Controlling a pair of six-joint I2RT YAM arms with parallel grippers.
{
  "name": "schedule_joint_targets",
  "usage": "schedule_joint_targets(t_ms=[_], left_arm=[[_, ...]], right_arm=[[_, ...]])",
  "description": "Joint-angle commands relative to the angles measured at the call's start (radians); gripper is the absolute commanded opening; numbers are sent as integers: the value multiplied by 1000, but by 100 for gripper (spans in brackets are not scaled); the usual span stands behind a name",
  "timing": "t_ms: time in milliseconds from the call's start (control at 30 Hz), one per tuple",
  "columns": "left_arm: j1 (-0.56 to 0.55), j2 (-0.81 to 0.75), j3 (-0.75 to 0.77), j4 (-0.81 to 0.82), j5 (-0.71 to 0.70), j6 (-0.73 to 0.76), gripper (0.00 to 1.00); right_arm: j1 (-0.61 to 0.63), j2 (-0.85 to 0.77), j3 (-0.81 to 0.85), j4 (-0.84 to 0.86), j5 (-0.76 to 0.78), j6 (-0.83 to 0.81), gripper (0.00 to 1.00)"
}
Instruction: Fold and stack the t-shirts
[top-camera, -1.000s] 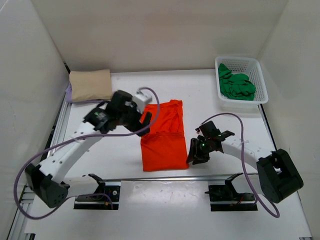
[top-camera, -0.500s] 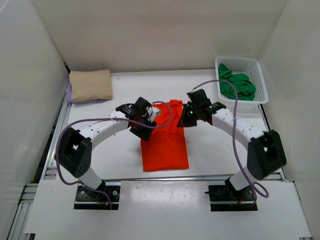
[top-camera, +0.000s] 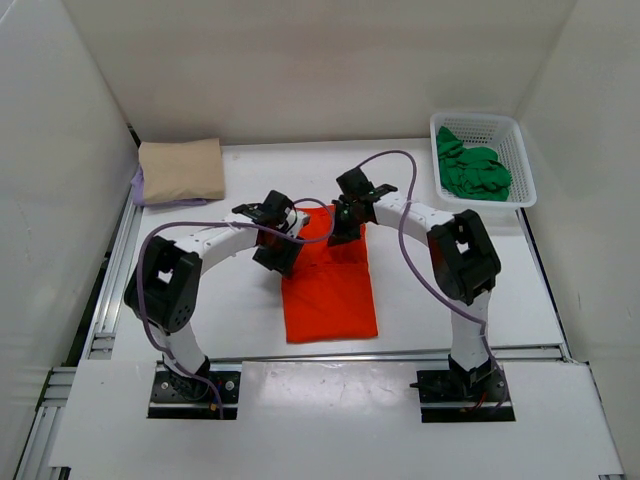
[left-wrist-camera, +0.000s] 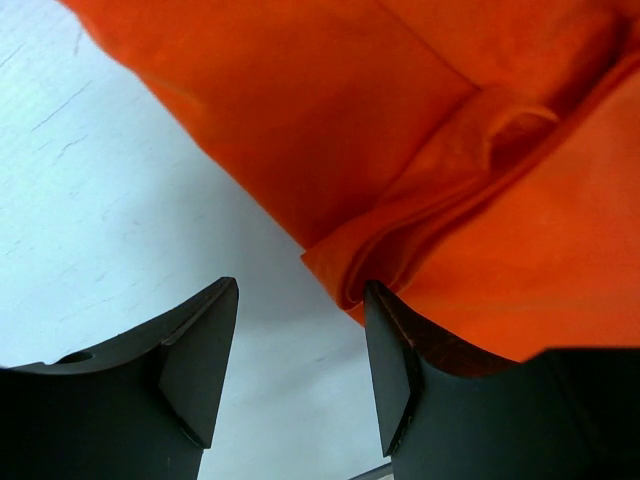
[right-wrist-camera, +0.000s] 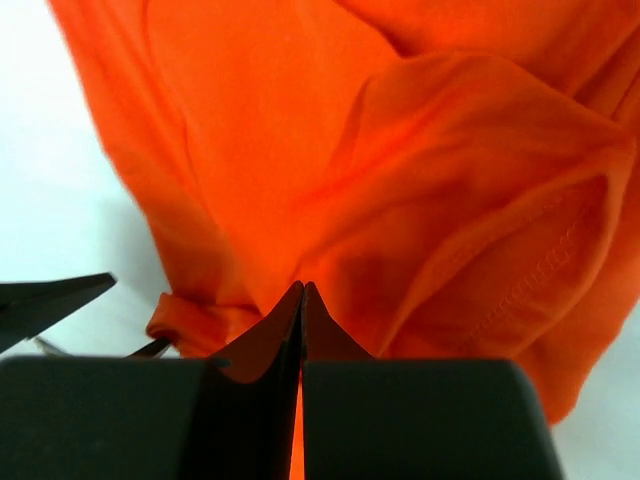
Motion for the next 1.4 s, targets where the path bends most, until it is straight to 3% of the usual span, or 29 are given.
schedule_joint_targets(t_ms=[0,267,667,800,1000,1167,1300,1367], left_arm=[[12,-3,20,23,5,0,64],[12,7,10,23,5,0,64],[12,16,-18,23,5,0,63],[12,16,8,14,-18,0,67],[55,69,179,-85,-101,0,67],[68,70,301,-124,-146,0,67],[37,-1,275,-124,-183,0,67],[-4,-55,202,-124,-129,0,66]], right_arm=[[14,34,75,-121,81,11,0],[14,-67,-100,-137,207,36,0],[14,-77,-109,-137,242,26,0],[14,-86,-86,-149,242,26,2],[14,-260,-86,-129,367,8,13],[5,-345,-117,-149,363,-3,16],[5,-429,-215,-149,319,6,14],[5,-457,-272,-137,277,20,10]])
